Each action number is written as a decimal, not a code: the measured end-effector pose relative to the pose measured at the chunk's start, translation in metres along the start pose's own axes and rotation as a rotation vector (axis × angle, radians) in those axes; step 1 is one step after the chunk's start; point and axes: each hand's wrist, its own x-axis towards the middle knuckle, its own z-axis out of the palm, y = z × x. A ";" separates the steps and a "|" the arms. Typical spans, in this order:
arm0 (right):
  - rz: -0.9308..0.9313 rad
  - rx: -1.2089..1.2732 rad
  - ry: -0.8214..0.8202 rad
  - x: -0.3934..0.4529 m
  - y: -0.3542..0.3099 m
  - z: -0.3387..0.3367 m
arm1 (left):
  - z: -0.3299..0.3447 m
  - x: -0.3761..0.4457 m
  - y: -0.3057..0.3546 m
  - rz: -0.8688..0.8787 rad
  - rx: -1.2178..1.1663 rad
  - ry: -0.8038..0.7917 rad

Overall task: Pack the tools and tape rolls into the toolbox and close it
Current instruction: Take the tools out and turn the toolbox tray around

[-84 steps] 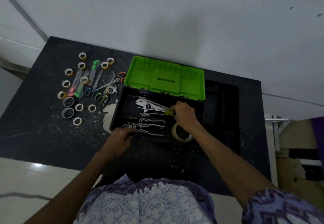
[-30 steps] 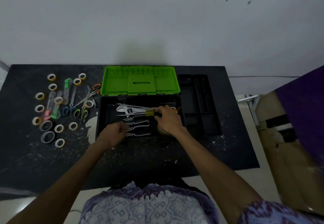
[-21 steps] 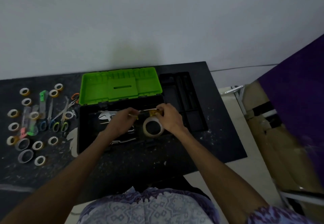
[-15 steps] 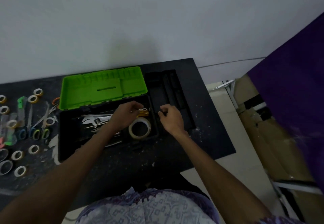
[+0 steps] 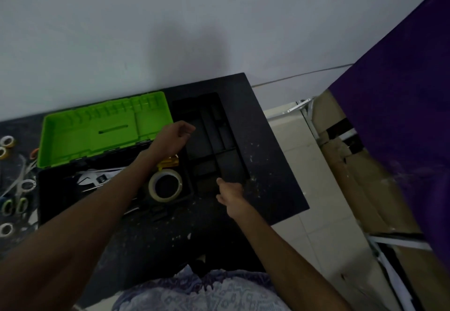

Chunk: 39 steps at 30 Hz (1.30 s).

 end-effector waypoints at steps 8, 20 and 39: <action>-0.007 -0.007 0.073 0.014 0.005 0.010 | -0.001 0.022 -0.007 -0.040 0.011 -0.001; -0.115 -0.054 0.186 0.040 0.003 -0.007 | -0.010 0.080 -0.007 0.047 0.158 -0.081; -0.290 0.074 0.428 0.118 -0.074 -0.052 | 0.004 0.129 -0.038 -0.125 0.276 -0.120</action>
